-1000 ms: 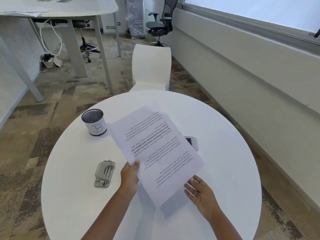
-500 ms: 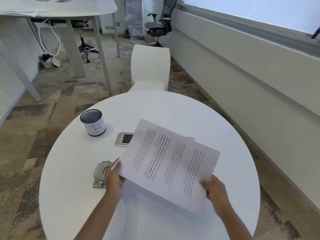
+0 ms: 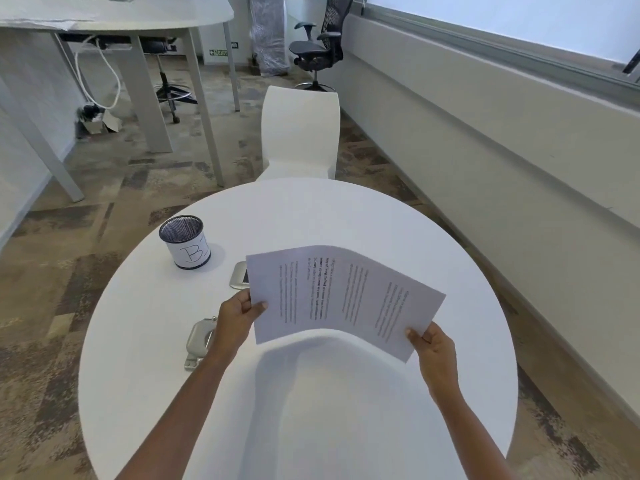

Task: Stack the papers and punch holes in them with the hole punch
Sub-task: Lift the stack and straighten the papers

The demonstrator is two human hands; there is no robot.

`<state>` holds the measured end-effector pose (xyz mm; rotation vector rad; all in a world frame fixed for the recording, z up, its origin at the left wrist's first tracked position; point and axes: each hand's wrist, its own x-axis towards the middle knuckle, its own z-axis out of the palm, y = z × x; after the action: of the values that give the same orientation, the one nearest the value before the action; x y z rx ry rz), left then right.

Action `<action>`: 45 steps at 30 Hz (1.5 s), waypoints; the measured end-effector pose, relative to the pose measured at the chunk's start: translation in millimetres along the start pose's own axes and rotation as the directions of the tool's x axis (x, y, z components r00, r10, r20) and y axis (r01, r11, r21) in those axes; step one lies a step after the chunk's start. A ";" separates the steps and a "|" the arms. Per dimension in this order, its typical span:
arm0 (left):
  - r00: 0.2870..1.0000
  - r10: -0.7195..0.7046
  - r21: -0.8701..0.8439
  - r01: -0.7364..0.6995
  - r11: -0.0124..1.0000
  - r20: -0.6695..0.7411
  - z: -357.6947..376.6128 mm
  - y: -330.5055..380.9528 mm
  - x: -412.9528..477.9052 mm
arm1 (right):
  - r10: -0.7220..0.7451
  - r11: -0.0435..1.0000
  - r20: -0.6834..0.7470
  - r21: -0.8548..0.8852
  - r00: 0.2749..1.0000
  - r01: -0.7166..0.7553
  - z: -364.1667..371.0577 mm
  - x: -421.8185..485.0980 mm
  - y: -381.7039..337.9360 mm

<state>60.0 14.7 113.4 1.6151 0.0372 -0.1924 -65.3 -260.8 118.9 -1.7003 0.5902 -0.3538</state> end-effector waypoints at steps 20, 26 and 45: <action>0.982 -0.180 -0.234 0.162 0.959 -0.057 25.0 -8.8 -19.9 | -0.112 0.993 -0.391 -0.081 0.913 0.087 7.0 2.8 -5.6; 0.914 -0.398 -0.501 0.307 0.809 -0.082 46.1 -22.2 -32.5 | 0.264 0.963 -0.188 0.103 0.946 -0.248 35.4 -10.4 0.0; 0.850 -0.526 -0.492 0.462 0.738 0.009 49.7 -37.5 -68.0 | 0.387 0.907 -0.052 0.205 0.921 -0.369 35.8 -22.9 20.8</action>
<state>-17.3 -26.2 84.2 1.0823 0.5875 -0.4537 -68.9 -221.5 93.0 -1.3527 0.9086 -0.2015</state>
